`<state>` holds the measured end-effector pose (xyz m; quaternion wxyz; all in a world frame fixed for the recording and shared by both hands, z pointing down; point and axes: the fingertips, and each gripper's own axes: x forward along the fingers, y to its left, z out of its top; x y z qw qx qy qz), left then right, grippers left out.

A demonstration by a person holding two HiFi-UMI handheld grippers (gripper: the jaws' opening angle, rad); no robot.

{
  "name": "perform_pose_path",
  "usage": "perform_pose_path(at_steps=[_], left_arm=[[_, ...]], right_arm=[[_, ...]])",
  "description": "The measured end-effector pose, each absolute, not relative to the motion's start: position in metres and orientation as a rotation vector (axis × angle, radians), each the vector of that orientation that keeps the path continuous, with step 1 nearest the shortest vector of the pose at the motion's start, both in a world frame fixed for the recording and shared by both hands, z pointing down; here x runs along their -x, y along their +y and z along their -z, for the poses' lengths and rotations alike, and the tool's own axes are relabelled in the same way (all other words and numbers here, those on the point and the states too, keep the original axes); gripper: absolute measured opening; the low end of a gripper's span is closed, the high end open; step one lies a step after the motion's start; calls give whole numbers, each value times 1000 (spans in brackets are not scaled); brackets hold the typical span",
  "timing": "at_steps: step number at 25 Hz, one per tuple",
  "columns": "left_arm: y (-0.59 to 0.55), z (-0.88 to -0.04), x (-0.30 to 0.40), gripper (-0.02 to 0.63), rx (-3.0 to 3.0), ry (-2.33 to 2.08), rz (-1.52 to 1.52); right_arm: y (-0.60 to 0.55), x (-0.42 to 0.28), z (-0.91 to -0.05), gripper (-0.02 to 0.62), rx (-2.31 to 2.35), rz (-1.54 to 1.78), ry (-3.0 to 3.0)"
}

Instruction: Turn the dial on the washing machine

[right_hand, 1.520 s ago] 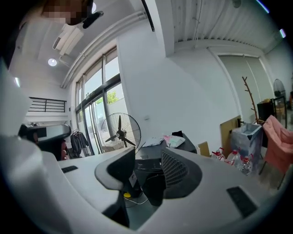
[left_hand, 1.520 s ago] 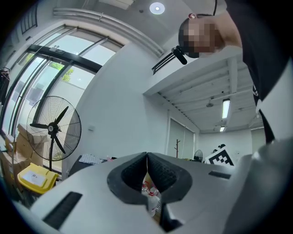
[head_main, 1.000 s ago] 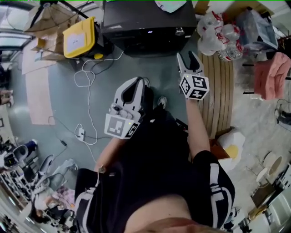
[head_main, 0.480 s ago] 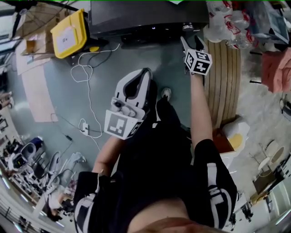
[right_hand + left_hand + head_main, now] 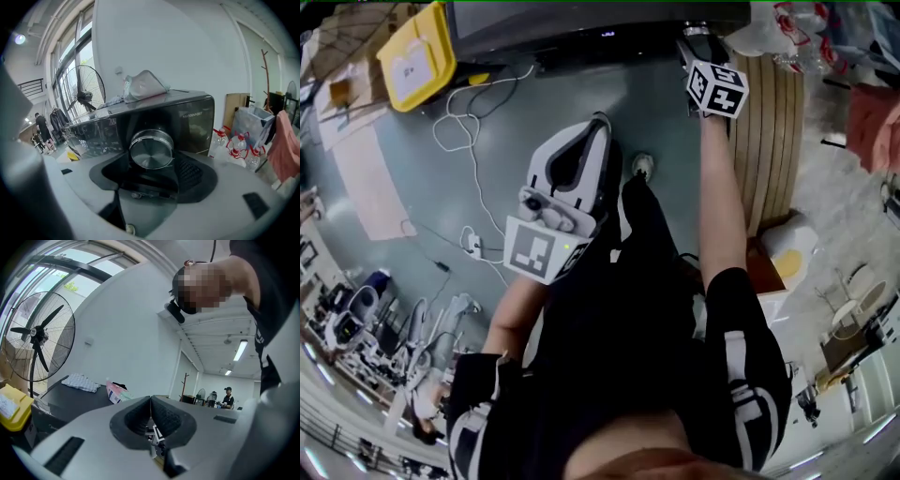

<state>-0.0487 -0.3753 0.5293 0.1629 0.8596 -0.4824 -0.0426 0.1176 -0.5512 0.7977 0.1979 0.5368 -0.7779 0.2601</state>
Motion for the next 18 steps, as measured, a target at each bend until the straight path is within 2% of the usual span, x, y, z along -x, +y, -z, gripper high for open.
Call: perform_pose_path(at_steps=[6,12,18], left_arm=[[-380,-537,50,21,-2453,-1363,105],[-378,-542,52,21,-2441,-1368,95],[-373,-542,54,21,-2441,-1372,103]], right_arm=[[-556,-119,-800,314,-1505,-696,-2173],[-555,-117,-799,310,-1473,-303,-1948],[-555,-115,-800,319,-1458,-266,-1956]])
